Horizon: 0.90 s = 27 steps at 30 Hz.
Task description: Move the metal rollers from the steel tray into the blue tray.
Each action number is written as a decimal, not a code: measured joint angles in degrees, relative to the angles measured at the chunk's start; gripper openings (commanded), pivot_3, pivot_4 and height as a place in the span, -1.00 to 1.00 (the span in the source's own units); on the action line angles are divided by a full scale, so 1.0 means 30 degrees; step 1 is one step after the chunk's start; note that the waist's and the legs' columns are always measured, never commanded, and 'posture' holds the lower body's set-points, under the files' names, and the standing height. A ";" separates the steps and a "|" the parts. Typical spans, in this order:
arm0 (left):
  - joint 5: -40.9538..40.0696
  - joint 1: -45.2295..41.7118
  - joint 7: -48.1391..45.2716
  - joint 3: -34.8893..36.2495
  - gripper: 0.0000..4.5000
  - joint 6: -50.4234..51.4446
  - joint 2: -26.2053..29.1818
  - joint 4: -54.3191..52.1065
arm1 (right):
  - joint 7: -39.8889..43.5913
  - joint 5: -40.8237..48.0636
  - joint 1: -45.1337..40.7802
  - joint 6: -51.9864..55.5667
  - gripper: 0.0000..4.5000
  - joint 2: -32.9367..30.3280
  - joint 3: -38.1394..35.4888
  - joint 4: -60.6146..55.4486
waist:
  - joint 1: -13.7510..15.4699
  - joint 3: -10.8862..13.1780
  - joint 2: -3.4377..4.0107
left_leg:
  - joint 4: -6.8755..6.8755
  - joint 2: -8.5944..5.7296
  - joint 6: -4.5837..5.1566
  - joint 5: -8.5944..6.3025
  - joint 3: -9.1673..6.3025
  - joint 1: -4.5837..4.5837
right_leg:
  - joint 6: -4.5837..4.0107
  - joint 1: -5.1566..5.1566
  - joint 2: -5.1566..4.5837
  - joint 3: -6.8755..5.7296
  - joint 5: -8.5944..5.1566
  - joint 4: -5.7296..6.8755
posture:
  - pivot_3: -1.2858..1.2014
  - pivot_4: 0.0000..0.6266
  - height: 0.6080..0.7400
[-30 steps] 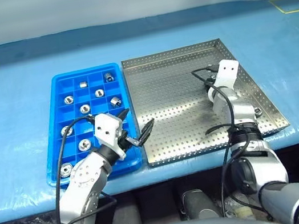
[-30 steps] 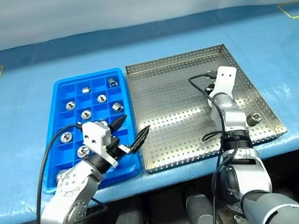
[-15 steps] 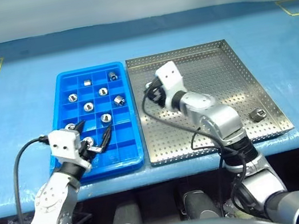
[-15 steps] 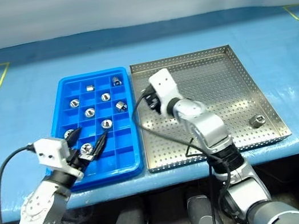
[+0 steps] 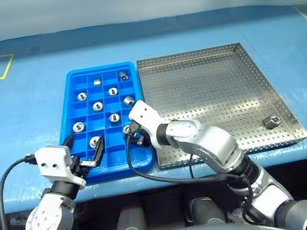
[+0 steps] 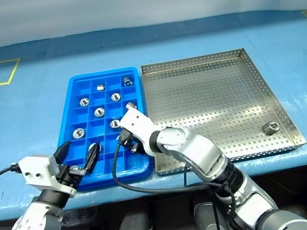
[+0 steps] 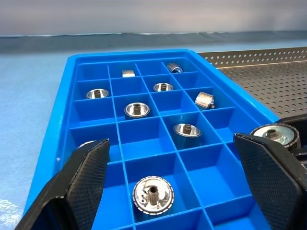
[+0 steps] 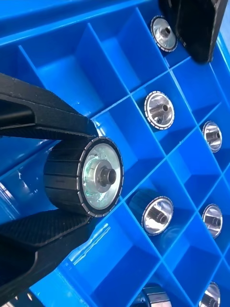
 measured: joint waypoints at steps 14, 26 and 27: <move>-0.0024 -0.1280 -0.0336 -0.0949 1.00 0.0042 0.0165 0.0008 | -0.0876 -0.0073 0.0179 0.0065 0.75 0.0703 -0.0727 0.0222 | 0.0005 -0.0018 -0.0028 | 0.0019 -0.0007 0.0000 0.0000 -0.0004 0.0002 | 0.0005 0.0022 -0.0004 -0.0002 0.0001 -0.0003 | 0.16 -0.52 1.00; -0.0490 -0.4344 -0.1520 -0.3251 1.00 0.0458 0.0452 0.1652 | -0.6550 -0.1977 0.2418 -0.0503 0.99 0.2517 -0.7539 -0.1759 | -0.0506 -0.0027 -0.0040 | -0.0014 -0.0009 0.0000 0.0000 -0.0007 -0.0027 | 0.0080 -0.0014 0.0009 0.0007 0.0052 -0.0003 | 0.04 -0.52 1.00; -0.0504 -0.4696 -0.1686 -0.3565 1.00 0.0471 0.0455 0.1925 | -0.7502 -0.2376 0.2905 -0.0900 0.99 0.2999 -0.8389 -0.1973 | -0.0606 -0.0029 -0.0040 | -0.0016 -0.0011 0.0000 -0.0001 -0.0007 -0.0029 | 0.0084 -0.0010 0.0007 0.0008 0.0056 -0.0011 | 0.03 -0.52 1.00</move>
